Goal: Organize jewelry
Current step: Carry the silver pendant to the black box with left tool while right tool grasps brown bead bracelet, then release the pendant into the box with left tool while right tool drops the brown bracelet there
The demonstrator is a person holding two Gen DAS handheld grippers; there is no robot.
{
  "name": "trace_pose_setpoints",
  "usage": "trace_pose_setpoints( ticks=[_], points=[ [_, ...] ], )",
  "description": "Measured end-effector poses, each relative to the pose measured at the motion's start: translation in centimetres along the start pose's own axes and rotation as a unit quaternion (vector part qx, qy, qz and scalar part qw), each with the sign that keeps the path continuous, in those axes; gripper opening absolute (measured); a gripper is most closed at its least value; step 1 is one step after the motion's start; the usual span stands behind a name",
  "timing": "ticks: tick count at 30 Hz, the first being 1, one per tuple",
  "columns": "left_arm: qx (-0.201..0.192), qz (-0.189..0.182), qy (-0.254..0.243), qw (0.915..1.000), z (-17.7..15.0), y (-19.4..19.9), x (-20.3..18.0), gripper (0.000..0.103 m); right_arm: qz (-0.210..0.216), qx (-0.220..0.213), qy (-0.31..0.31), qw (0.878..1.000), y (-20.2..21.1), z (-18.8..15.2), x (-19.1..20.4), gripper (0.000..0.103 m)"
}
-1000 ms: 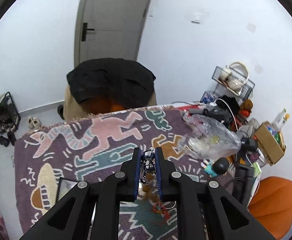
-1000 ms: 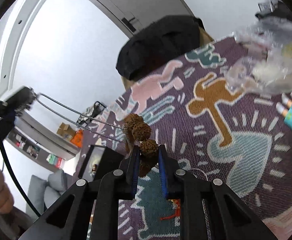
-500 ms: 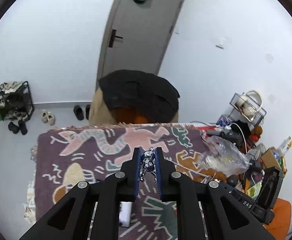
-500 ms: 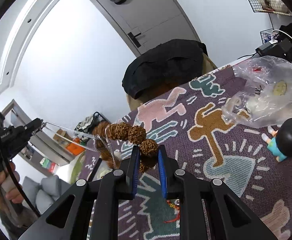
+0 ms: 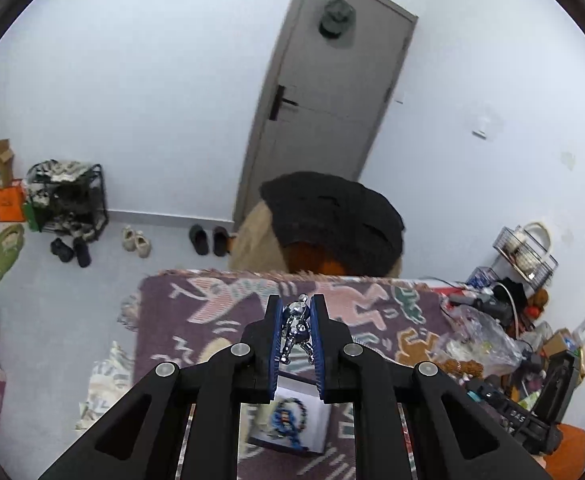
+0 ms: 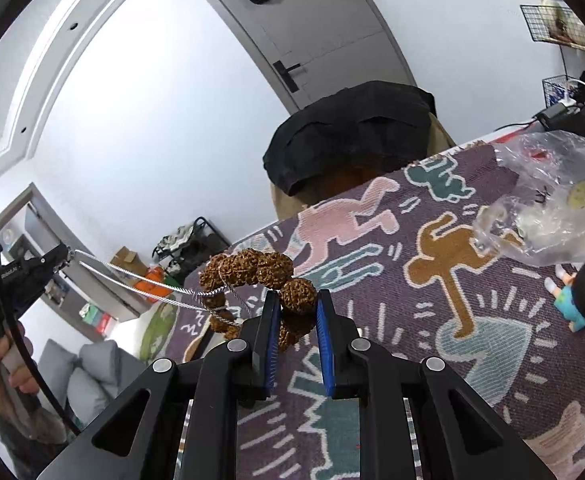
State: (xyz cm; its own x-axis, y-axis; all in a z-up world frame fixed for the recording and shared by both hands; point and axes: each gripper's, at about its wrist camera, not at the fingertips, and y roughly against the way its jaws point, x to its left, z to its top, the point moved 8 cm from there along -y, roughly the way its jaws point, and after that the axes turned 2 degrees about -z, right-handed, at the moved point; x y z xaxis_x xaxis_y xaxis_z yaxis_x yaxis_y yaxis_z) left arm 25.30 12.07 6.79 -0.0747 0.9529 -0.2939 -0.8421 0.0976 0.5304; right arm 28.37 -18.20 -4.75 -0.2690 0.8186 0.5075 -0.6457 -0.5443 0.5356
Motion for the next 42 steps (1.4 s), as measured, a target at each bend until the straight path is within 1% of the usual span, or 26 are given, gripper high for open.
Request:
trace_pose_setpoints(
  ticks=[6,11,17,20,23,29,33,36,38,42],
  points=[
    [-0.014,0.02,0.021,0.9995,0.6,1.9,3.7,0.014,0.009,0.003,0.008,1.0,-0.5,-0.1,1.7,0.018],
    [-0.013,0.03,0.026,0.9991,0.3,2.1,5.1,0.014,0.025,0.01,0.026,0.999,-1.1,-0.3,4.0,0.018],
    [0.001,0.032,0.024,0.9992,-0.8,0.9,5.8,0.014,0.041,0.017,0.056,0.997,-1.6,-0.7,7.7,0.018],
    [0.017,0.027,0.022,0.9992,-2.0,-0.2,5.9,0.014,0.045,0.018,0.072,0.996,-1.8,-0.7,9.4,0.018],
    [0.036,0.016,0.023,0.9989,-3.6,-1.9,5.7,0.014,0.047,0.02,0.084,0.995,-2.1,-0.7,10.7,0.018],
    [0.084,-0.021,0.028,0.9958,-7.6,-6.0,4.5,0.015,0.046,0.026,0.099,0.994,-3.1,-0.9,12.3,0.018],
    [0.112,-0.049,0.031,0.992,-10.2,-8.1,3.2,0.015,0.041,0.031,0.105,0.993,-3.9,-1.1,12.7,0.018],
    [0.129,-0.082,0.034,0.9877,-11.7,-8.9,2.0,0.015,0.037,0.034,0.108,0.993,-4.4,-1.2,12.8,0.018],
    [0.143,-0.1,0.026,0.9843,-12.5,-9.4,1.0,0.015,0.035,0.037,0.109,0.993,-4.8,-1.2,12.9,0.018],
    [0.161,-0.105,0.024,0.9811,-13.2,-10.3,0.4,0.016,0.035,0.043,0.114,0.992,-5.5,-1.4,13.2,0.018]
  ],
)
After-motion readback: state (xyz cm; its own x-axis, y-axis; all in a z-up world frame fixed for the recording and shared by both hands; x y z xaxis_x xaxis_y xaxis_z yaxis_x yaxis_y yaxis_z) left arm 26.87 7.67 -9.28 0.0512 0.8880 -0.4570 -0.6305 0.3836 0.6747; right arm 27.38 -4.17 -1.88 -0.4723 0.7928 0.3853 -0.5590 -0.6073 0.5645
